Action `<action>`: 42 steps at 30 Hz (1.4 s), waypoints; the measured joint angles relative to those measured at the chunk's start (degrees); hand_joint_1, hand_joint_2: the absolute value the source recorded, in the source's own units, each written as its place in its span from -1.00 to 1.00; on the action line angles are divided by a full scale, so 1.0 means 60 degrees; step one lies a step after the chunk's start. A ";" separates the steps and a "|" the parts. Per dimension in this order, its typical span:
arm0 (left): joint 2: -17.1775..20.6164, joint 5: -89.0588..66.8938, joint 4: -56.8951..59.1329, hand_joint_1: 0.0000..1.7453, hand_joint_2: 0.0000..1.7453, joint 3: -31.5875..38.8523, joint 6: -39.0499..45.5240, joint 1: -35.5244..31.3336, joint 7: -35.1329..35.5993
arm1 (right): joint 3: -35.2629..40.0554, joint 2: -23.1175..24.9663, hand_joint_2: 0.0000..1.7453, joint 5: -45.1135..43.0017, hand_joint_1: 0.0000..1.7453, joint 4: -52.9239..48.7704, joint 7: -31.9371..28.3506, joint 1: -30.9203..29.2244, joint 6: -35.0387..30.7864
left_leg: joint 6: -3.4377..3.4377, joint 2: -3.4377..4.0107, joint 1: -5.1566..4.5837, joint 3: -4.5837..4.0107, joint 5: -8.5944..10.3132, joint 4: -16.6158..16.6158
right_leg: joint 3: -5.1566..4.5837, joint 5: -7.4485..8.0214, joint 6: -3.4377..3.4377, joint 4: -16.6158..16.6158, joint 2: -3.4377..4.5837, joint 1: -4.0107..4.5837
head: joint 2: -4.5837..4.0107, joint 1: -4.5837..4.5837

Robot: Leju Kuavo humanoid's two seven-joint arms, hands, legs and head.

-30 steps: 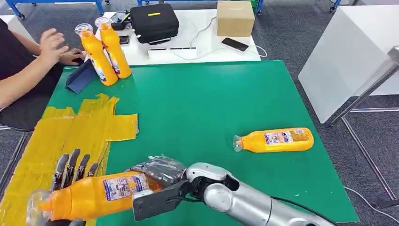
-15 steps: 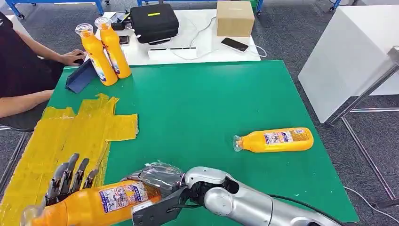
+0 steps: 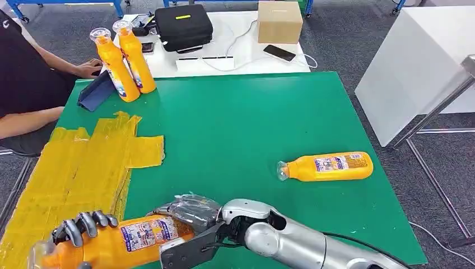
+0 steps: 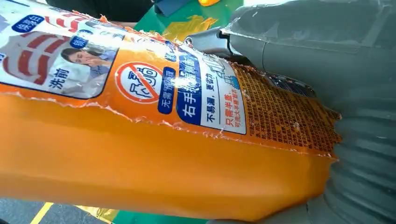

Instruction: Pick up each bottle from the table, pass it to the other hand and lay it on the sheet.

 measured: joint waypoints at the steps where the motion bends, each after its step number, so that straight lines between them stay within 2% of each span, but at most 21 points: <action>1: 0.0000 0.0000 0.0000 1.00 1.00 0.0000 -0.0015 0.0000 -0.0007 | 0.0000 -0.0007 1.00 0.0004 1.00 0.0000 0.0000 0.0002 -0.0004 | 0.0000 0.0000 0.0000 0.0000 0.0000 0.0000 | 0.0000 0.0000 0.0000 0.0000 0.0000 0.0000 | 0.0000 0.0000; 2: 0.0000 0.0000 0.0000 1.00 1.00 0.0000 -0.0029 0.0000 -0.0018 | 0.0000 -0.0015 1.00 0.0004 1.00 0.0000 0.0000 0.0004 -0.0004 | 0.0000 0.0000 0.0000 0.0000 0.0000 0.0000 | 0.0000 0.0000 0.0000 0.0000 0.0000 0.0000 | 0.0000 0.0000; 3: 0.0000 0.0000 0.0000 1.00 1.00 0.0000 -0.0059 0.0000 -0.0022 | 0.0000 -0.0026 1.00 0.0018 0.14 0.0000 0.0004 0.0010 -0.0029 | 0.0000 0.0000 0.0000 0.0000 0.0000 0.0000 | -0.0001 0.0000 0.0000 0.0000 0.0000 0.0000 | 0.0000 0.0000; 4: -0.0004 0.0000 0.0000 1.00 1.00 0.0000 -0.0073 -0.0001 -0.0026 | 0.0000 -0.0033 1.00 0.0065 -1.00 0.0000 0.0015 0.0021 -0.0105 | 0.0000 0.0000 0.0000 0.0000 0.0000 0.0000 | -0.0001 0.0000 0.0000 0.0000 0.0000 0.0000 | 0.0000 0.0000; 5: -0.0007 0.0004 0.0000 1.00 1.00 0.0000 -0.0073 -0.0002 -0.0029 | 0.0000 -0.0040 -1.00 0.0110 -1.00 0.0000 0.0029 0.0044 -0.0186 | 0.0000 0.0000 0.0000 0.0000 0.0000 0.0000 | -0.0001 0.0000 0.0000 -0.0001 0.0000 0.0000 | 0.0000 0.0000; 9: -0.0117 -0.0252 -0.0007 1.00 1.00 0.0110 0.0161 0.0022 -0.0084 | -0.0194 -0.0139 -1.00 0.0737 -1.00 -0.0124 0.0135 0.0443 -0.1051 | 0.0000 -0.0004 0.0000 -0.0003 0.0000 0.0000 | -0.0002 0.0000 0.0000 -0.0001 0.0000 0.0000 | 0.0000 0.0000; 14: -0.0496 -0.0941 -0.0188 1.00 1.00 0.0627 0.0397 0.0107 -0.0138 | -0.1046 -0.0521 -1.00 0.1213 -1.00 -0.0609 0.0295 0.1023 -0.1986 | 0.0001 -0.0003 -0.0002 -0.0003 -0.0001 0.0003 | -0.0009 0.0000 0.0000 -0.0004 0.0000 -0.0002 | 0.0000 0.0000; 22: -0.1369 -0.3331 -0.0277 1.00 1.00 0.2303 0.0787 0.0033 -0.0470 | -0.3379 -0.1556 -1.00 0.1850 -1.00 -0.2396 0.0091 0.2921 -0.2692 | 0.0002 0.0003 -0.0006 -0.0010 -0.0005 0.0004 | -0.0018 0.0000 0.0001 -0.0008 0.0003 -0.0005 | 0.0000 -0.0004; 25: -0.1624 -0.6638 -0.0273 1.00 1.00 0.2920 0.2198 -0.0150 -0.1414 | -0.4202 -0.2024 -1.00 0.2265 -1.00 -0.3218 0.0058 0.3855 -0.2870 | 0.0002 -0.0035 -0.0005 -0.0011 -0.0004 0.0005 | -0.0016 -0.0001 0.0001 -0.0011 -0.0012 -0.0003 | 0.0000 0.0000; 28: -0.1763 -1.1793 -0.0090 1.00 1.00 0.3296 0.5177 -0.0373 -0.2135 | -0.5050 -0.2525 -1.00 0.2820 -1.00 -0.4005 -0.0004 0.4928 -0.2892 | 0.0006 -0.0033 -0.0006 -0.0013 -0.0008 0.0004 | -0.0012 -0.0001 0.0001 -0.0011 -0.0011 -0.0004 | 0.0000 0.0000; 29: -0.1756 -1.3491 0.0092 1.00 1.00 0.3330 0.6127 -0.0419 -0.2087 | -0.5341 -0.2718 1.00 0.2991 -1.00 -0.4256 -0.0033 0.5253 -0.2885 | 0.0007 -0.0033 -0.0006 -0.0014 -0.0009 0.0004 | -0.0011 -0.0001 0.0001 -0.0011 -0.0011 -0.0004 | 0.0000 -0.0004; 31: -0.1745 -1.5306 0.0412 1.00 1.00 0.3340 0.6904 -0.0458 -0.2007 | -0.5811 -0.3006 1.00 0.3151 -1.00 -0.4587 -0.0095 0.5720 -0.2871 | 0.0009 -0.0025 -0.0007 -0.0015 -0.0011 0.0003 | -0.0013 -0.0001 0.0001 -0.0011 -0.0006 -0.0005 | 0.0000 -0.0004; 33: -0.1741 -1.5213 0.0659 1.00 1.00 0.3333 0.7218 -0.0487 -0.1896 | -0.6141 -0.3198 1.00 0.3235 -1.00 -0.4826 -0.0106 0.6017 -0.2813 | 0.0009 0.0004 -0.0007 -0.0012 -0.0011 0.0003 | -0.0018 -0.0001 0.0001 -0.0011 0.0004 -0.0005 | 0.0000 0.0000; 39: -0.1147 -1.8245 0.1994 1.00 1.00 0.2662 0.8513 -0.0782 0.0460 | -0.6780 -0.3774 1.00 0.3373 -1.00 -0.5330 0.0367 0.6560 -0.2652 | 0.0010 -0.0009 -0.0010 0.0006 -0.0012 0.0003 | -0.0052 -0.0003 0.0002 -0.0013 0.0001 -0.0011 | 0.0000 -0.0003; 42: -0.0794 -1.8626 0.2755 1.00 1.00 0.2189 0.8757 -0.0837 0.0831 | -0.7137 -0.4146 1.00 0.3373 -1.00 -0.5537 0.0393 0.6940 -0.2656 | 0.0010 0.0007 -0.0010 -0.0003 -0.0011 0.0003 | -0.0007 0.0000 0.0002 -0.0012 0.0004 -0.0010 | 0.0000 -0.0004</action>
